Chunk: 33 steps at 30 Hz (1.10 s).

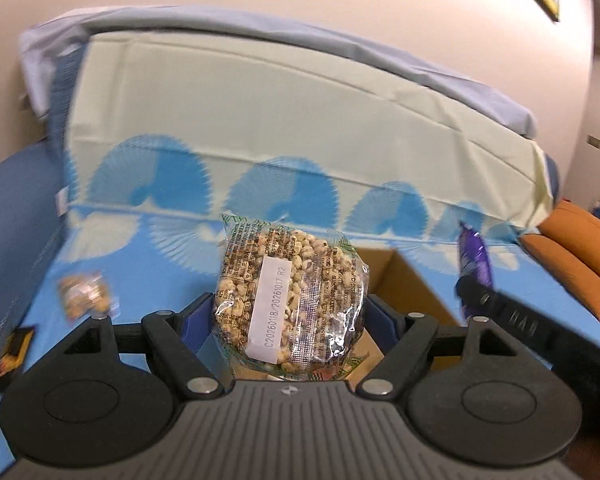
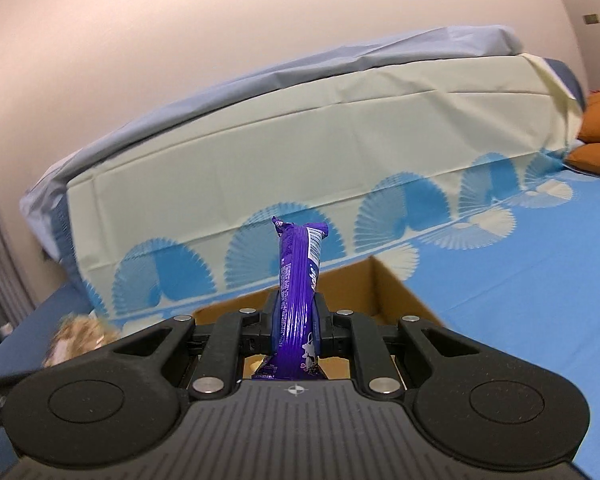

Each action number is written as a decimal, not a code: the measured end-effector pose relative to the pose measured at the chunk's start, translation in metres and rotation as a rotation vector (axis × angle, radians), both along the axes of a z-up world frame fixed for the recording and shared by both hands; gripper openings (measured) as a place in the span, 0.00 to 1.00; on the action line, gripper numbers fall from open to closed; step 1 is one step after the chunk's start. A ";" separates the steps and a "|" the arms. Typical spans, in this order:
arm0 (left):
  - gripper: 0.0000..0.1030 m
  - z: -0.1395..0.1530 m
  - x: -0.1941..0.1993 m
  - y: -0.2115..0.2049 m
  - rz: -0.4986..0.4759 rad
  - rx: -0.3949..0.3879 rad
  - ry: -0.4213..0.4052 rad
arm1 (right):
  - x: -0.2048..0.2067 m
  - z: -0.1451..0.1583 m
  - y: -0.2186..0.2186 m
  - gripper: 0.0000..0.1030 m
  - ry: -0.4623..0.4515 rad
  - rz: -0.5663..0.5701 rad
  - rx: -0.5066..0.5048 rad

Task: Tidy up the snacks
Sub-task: 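Open both tools to drop the cookie pack and purple bar into the box, then swing both open tools back down to the remaining snacks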

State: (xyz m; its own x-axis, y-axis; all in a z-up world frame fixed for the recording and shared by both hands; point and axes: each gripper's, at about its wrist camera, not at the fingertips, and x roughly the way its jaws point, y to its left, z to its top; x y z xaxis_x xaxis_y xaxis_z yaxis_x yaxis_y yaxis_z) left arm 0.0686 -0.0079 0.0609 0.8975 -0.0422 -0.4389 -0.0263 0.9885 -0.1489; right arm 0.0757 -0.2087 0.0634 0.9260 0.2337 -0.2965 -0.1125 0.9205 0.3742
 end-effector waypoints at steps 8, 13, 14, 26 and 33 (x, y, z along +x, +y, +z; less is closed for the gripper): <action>0.81 0.007 0.043 -0.043 -0.063 0.000 -0.024 | 0.005 -0.005 -0.025 0.15 0.012 -0.071 0.033; 0.92 0.005 0.048 -0.048 -0.102 0.004 -0.030 | 0.010 -0.009 -0.030 0.23 0.044 -0.095 0.028; 0.99 0.004 0.045 -0.045 -0.101 0.005 -0.035 | 0.013 -0.011 -0.030 0.31 0.062 -0.097 0.025; 1.00 0.009 -0.026 0.108 0.266 0.095 -0.069 | 0.017 -0.015 -0.005 0.64 0.107 -0.040 0.002; 1.00 0.048 -0.073 0.253 0.651 0.255 -0.079 | 0.013 -0.008 0.033 0.64 0.085 0.082 -0.035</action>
State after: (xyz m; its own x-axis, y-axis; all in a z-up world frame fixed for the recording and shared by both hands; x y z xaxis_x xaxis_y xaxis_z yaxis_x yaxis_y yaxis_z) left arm -0.0047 0.2450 0.1086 0.7352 0.6096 -0.2963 -0.6229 0.7801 0.0592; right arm 0.0888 -0.1754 0.0556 0.8751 0.2959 -0.3830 -0.1573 0.9223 0.3531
